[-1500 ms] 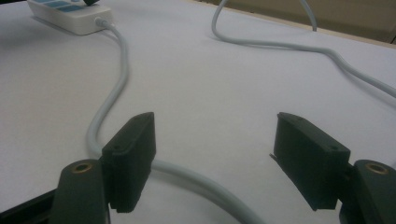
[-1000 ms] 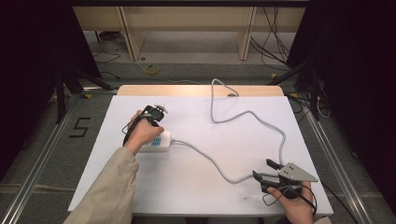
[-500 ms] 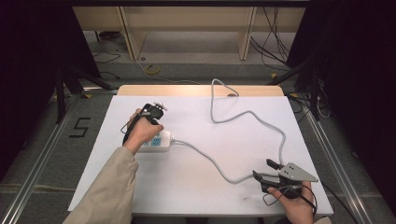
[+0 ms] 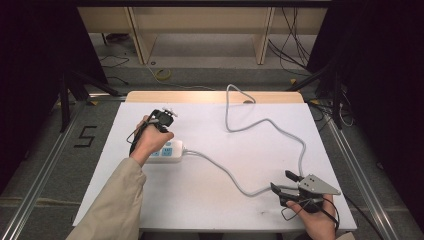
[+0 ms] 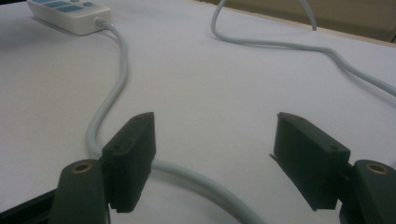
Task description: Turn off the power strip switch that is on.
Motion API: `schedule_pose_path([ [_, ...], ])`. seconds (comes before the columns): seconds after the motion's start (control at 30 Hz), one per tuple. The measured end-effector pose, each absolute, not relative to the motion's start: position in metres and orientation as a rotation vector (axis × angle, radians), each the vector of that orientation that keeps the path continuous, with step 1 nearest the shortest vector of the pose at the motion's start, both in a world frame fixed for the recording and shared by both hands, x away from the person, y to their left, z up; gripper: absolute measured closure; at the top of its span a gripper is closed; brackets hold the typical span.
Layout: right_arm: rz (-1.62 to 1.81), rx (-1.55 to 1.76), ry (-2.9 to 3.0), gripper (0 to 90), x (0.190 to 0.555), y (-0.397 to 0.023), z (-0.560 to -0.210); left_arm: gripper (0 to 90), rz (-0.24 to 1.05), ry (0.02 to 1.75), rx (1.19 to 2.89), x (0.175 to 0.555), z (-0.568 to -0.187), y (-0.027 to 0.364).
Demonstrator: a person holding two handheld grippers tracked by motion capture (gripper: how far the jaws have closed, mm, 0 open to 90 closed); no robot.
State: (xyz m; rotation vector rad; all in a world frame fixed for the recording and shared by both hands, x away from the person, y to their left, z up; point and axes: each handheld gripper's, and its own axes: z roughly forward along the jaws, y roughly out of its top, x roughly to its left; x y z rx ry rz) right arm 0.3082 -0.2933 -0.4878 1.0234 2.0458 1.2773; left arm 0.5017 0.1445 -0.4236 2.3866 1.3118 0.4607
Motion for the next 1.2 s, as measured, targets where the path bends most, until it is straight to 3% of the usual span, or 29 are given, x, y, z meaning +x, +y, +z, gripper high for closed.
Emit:
schedule_pose_path([
  [0.3,1.278,1.026,2.046,30.5,0.308,-0.294,-0.488,77.3,0.484,1.271,2.308,0.495,-0.414,0.149],
  [0.77,1.279,1.027,2.042,30.4,0.308,-0.293,-0.488,44.1,0.521,1.209,2.145,0.475,-0.398,0.157],
  [1.2,1.276,1.03,2.043,30.4,0.308,-0.293,-0.488,35.4,0.527,1.104,2.064,0.446,-0.388,0.163],
])
